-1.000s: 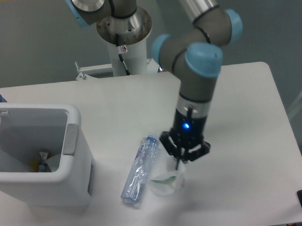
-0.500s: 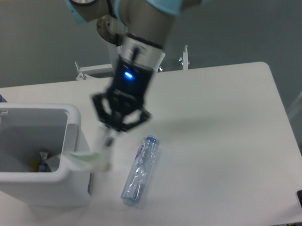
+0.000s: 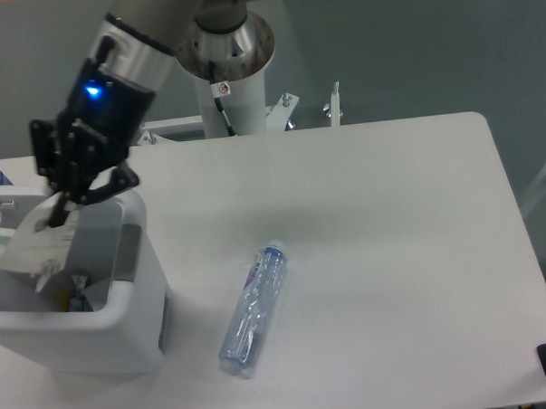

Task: Place the trash in the trash can
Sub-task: 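Move the open gripper back over the clear plastic bottle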

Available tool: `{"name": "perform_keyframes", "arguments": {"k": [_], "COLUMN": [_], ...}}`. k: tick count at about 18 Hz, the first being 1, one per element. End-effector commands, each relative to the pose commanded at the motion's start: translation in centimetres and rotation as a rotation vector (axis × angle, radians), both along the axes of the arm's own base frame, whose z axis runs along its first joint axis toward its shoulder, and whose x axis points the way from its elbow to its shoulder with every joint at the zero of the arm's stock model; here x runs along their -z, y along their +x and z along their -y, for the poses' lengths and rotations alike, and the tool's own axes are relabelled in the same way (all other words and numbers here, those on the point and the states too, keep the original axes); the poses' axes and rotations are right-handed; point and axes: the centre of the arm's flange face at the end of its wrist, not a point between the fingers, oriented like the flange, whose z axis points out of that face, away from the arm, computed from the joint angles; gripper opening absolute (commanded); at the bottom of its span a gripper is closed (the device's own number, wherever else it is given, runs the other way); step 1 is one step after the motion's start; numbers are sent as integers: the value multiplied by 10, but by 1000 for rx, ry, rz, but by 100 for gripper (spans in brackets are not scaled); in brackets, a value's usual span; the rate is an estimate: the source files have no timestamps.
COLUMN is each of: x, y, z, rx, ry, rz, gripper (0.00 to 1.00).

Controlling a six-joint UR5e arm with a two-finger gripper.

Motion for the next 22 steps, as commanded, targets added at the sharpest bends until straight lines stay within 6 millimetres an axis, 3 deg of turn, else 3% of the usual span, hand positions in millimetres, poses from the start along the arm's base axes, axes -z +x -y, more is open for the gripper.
{"name": "perform_keyframes", "arguments": {"k": [3,4,7,12,15,18,22], "x": [2,0,14,48,92,153,212], "y": [-10,-25,-93,-189,-231,-269,-286], "z": [0,5,9,25,7,-13,-25], "rx": [-18,-48,-148,-298,-333,-385,-389], "ry": [-4,-3,-21,-72,-142,-274,-380], "rz": [5,5,23,65,78,59,61], "gripper": [100,100,100,100,100,100,100]}}
